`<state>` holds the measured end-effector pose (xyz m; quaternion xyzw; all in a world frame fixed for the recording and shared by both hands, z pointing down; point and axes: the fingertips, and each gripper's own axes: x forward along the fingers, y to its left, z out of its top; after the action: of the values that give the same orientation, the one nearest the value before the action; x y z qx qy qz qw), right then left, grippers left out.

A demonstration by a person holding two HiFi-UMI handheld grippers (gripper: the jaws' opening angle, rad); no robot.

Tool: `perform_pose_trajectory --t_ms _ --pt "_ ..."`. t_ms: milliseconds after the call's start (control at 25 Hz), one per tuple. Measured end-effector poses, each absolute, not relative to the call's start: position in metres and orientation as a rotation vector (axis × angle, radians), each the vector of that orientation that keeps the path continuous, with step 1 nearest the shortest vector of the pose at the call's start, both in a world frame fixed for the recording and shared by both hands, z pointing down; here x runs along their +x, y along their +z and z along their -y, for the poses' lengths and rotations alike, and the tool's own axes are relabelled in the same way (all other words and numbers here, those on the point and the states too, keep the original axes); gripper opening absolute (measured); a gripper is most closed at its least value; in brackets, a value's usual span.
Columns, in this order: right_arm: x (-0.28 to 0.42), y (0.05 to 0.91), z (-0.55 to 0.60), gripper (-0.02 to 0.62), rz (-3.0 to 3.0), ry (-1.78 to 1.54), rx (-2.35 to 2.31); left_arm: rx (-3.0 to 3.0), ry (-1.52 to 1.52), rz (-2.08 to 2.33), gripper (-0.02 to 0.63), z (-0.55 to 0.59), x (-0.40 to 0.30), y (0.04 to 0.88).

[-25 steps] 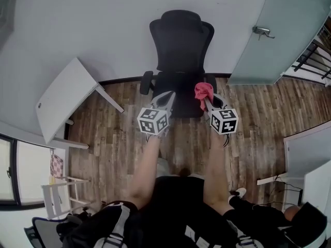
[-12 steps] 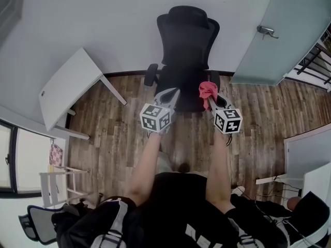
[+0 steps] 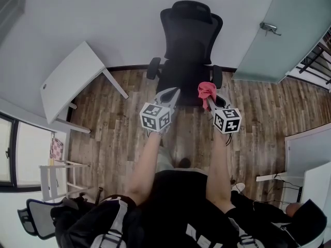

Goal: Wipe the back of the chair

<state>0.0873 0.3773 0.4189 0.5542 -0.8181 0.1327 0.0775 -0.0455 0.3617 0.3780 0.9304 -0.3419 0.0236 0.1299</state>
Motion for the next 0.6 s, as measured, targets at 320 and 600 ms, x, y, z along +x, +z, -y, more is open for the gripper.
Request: perform_pose_trajectory --t_ms 320,600 --pt "0.087 0.421 -0.388 0.069 2.443 0.396 1.66 2.705 0.066 0.972 0.025 -0.373 -0.042 0.379" --pt "0.088 0.419 -0.394 0.069 2.424 0.376 1.67 2.703 0.052 0.979 0.025 -0.377 -0.047 0.377"
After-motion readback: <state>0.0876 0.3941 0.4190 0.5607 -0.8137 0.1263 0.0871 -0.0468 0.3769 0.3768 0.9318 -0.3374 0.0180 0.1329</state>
